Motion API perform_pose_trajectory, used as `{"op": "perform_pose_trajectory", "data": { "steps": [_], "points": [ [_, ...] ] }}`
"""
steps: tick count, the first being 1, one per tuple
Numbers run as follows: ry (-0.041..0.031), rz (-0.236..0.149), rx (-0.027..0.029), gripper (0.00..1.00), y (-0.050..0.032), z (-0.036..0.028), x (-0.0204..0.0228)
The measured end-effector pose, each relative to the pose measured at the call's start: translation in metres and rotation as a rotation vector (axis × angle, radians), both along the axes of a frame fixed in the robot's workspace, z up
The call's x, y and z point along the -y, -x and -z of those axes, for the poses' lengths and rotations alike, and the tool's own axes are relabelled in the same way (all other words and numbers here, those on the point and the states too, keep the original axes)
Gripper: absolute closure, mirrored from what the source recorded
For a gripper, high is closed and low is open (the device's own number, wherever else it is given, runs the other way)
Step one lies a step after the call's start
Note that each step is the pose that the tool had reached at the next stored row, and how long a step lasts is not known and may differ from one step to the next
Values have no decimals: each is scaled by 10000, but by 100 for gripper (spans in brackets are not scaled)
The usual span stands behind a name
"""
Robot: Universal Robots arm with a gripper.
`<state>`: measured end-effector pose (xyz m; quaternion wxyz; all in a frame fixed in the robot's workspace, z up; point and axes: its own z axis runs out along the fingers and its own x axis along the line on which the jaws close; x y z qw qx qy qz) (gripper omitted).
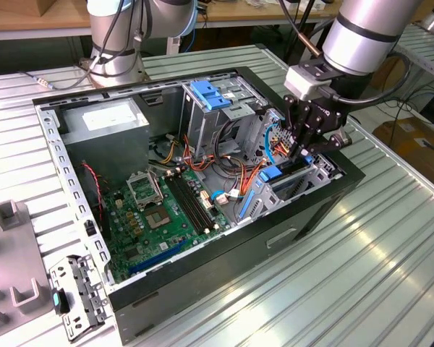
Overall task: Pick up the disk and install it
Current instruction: 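Insert the first disk wire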
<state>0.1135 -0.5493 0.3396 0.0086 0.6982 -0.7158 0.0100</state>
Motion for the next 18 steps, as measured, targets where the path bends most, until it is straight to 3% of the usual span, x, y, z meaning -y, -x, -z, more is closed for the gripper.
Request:
{"op": "perform_pose_trajectory", "data": {
  "steps": [7, 9, 12, 13, 17, 18],
  "points": [
    [-2, 0, 0, 83, 0, 2, 0],
    [-9, 0, 0, 76, 0, 5, 0],
    [-3, 0, 0, 76, 0, -56, 0],
    [2, 0, 0, 76, 0, -117, -1],
    [1, 0, 0, 77, 0, -126, -1],
    [2, 0, 0, 84, 0, -128, -2]
  ]
}}
